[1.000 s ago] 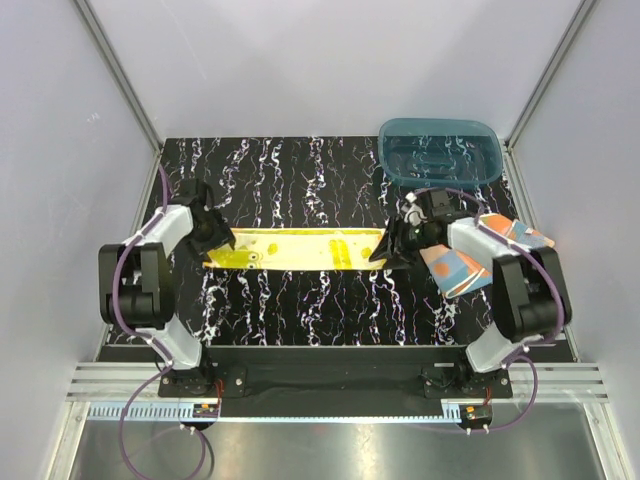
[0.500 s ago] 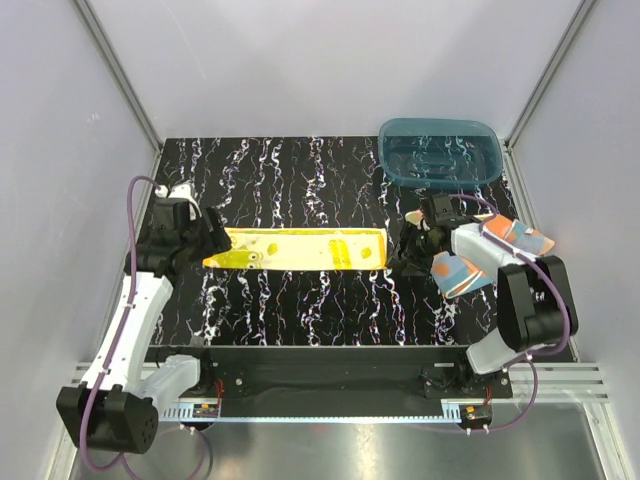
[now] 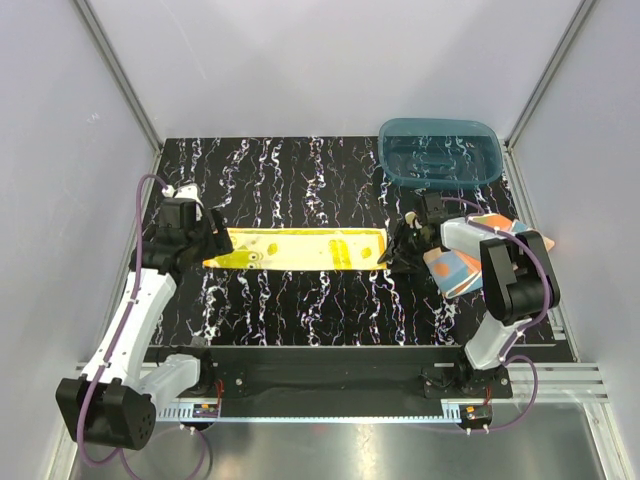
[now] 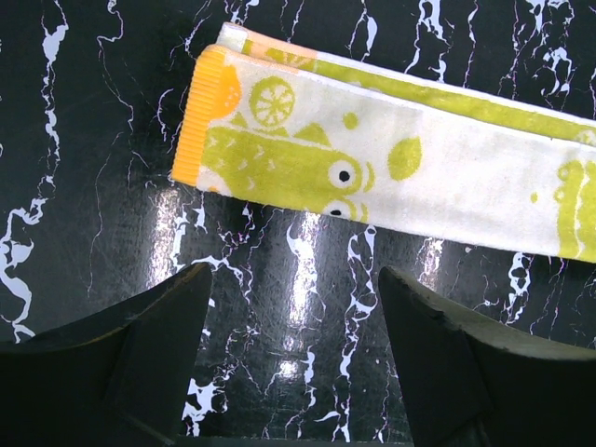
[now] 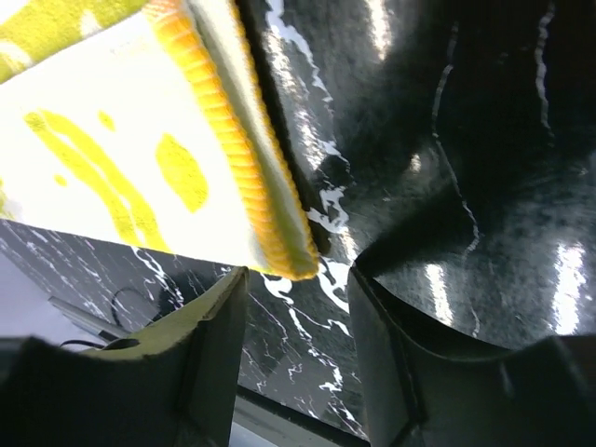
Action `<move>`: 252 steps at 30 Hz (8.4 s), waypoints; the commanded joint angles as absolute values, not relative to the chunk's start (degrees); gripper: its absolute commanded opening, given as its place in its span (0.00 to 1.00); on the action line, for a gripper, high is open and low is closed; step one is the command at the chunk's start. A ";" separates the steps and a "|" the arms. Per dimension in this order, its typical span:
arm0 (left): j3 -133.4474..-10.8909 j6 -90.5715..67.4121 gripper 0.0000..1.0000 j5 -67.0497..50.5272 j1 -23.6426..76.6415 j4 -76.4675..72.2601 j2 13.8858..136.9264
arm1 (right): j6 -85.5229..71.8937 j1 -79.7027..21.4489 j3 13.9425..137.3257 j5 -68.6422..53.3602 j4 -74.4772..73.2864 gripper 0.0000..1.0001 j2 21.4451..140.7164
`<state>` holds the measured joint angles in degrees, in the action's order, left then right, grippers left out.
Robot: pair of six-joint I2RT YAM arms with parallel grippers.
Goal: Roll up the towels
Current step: Fold the towel
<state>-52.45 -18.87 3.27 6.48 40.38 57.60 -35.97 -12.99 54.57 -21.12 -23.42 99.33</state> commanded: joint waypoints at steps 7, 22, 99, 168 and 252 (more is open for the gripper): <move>-52.91 -17.67 0.78 4.83 6.94 38.50 58.01 | -35.95 -13.01 53.53 -23.64 -18.02 0.37 103.97; -52.73 -17.58 0.78 5.71 8.17 38.76 57.39 | -25.85 -6.86 57.47 -8.63 -33.30 0.02 96.68; -52.91 -17.49 0.79 6.59 8.35 39.02 56.16 | -34.19 -54.32 132.98 -16.69 -39.29 0.47 144.75; -77.34 -23.11 0.30 3.16 17.23 30.67 113.29 | -26.89 -40.87 64.78 -9.23 -26.28 0.63 111.89; -58.88 -26.46 0.58 8.60 15.73 26.00 93.87 | -27.78 -35.42 57.83 -24.79 -22.14 0.00 112.51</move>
